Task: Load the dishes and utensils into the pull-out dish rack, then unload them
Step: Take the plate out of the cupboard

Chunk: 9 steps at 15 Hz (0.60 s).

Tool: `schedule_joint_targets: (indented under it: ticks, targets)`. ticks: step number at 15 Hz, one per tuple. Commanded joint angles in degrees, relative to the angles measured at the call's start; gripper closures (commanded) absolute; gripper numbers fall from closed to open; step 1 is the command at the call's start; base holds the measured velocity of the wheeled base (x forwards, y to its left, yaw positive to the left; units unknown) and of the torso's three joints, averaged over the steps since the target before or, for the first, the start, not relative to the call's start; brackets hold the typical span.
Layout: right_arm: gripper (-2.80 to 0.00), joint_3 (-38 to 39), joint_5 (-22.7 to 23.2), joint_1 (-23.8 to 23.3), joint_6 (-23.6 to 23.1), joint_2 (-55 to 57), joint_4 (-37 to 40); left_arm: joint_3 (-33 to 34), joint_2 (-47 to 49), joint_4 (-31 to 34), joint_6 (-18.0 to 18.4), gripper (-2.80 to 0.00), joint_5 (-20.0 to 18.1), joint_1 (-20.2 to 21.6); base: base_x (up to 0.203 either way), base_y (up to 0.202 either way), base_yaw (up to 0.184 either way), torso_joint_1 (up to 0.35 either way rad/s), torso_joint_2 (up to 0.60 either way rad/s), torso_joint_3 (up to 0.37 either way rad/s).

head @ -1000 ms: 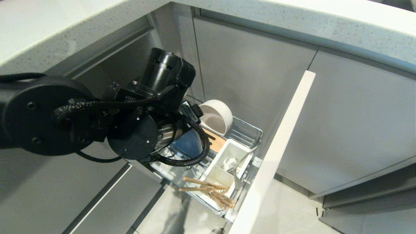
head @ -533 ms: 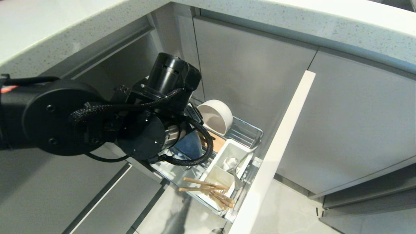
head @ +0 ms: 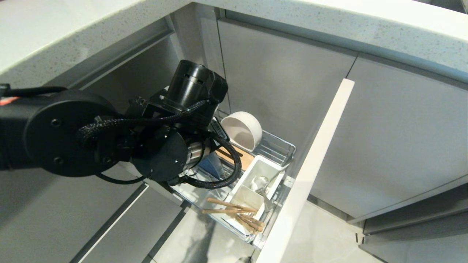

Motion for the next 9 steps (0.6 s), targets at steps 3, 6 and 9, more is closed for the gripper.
schedule_joint_targets:
  ticks: [3, 6, 9]
  targets:
    - [0.00, 0.1, 0.0, 0.0, 0.1, -0.2, 0.0, 0.0, -0.4, -0.1, -0.2, 0.00, 0.2, -0.7, 0.000, 0.000, 0.000, 0.000, 0.00, 0.000]
    - [0.00, 0.1, 0.0, 0.0, 0.0, -0.2, 0.0, 0.0, -1.3, -0.1, -0.2, 0.00, 0.2, -1.2, 0.000, 0.000, 0.000, 0.000, 0.00, 0.000]
    - [0.00, 0.1, 0.0, 0.0, 0.1, -0.2, 0.0, -0.1, -4.4, 0.2, -0.1, 0.00, 1.2, -3.2, 0.000, 0.000, 0.000, 0.000, 0.00, 0.000]
